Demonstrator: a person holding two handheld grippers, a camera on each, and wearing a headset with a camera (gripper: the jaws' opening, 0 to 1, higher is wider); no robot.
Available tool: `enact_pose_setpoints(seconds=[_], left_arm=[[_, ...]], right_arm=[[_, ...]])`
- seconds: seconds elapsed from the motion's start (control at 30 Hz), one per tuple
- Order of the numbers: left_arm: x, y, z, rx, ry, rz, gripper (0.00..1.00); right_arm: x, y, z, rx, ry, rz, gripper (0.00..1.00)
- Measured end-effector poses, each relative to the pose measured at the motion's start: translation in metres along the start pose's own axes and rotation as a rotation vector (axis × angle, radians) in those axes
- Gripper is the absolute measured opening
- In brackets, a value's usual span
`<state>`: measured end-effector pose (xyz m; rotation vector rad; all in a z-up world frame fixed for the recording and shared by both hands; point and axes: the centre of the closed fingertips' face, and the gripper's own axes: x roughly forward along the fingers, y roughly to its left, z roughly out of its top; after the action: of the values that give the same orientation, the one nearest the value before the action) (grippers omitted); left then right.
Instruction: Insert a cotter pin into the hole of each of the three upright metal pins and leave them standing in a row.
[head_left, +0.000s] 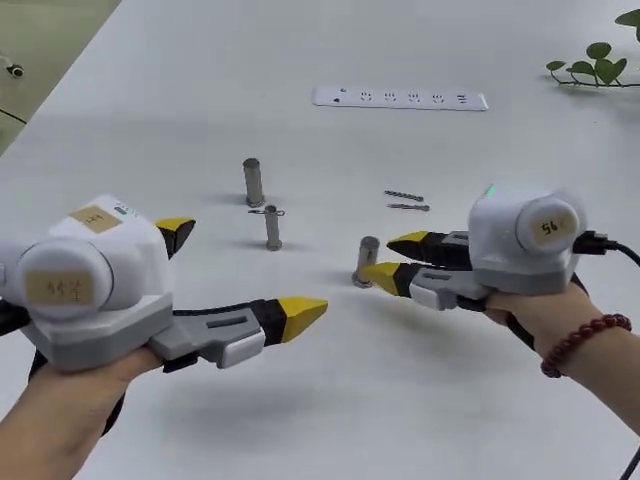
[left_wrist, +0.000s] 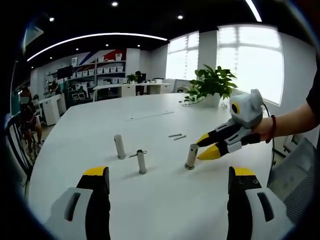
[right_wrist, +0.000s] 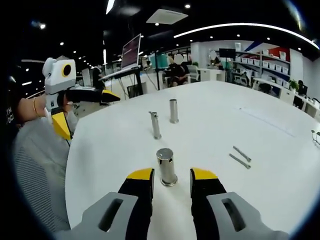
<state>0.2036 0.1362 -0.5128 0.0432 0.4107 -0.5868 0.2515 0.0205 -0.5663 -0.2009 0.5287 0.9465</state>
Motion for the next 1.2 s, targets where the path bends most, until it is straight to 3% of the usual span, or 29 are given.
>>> enact_pose_setpoints(seconds=[0.4,0.5,0.63,0.87,1.2], left_arm=[[0.002,0.002,-0.005,0.012,0.007,0.022,0.97],[0.003,0.002,-0.007,0.007,0.01,0.023,0.97],[0.003,0.003,-0.009,0.013,0.012,0.03,0.96],[0.002,0.0,-0.009,0.015,0.012,0.023,0.95],[0.003,0.001,-0.007,0.03,0.002,0.028,0.92]], right_arm=[[-0.014,-0.036,0.004,-0.016,0.081,-0.027,0.25],[-0.011,-0.059,0.003,-0.028,0.108,-0.041,0.25],[-0.009,-0.069,0.002,-0.049,0.157,-0.046,0.24],[0.006,-0.102,0.003,-0.11,0.236,-0.059,0.22],[0.024,-0.114,0.0,-0.139,0.306,-0.051,0.19]])
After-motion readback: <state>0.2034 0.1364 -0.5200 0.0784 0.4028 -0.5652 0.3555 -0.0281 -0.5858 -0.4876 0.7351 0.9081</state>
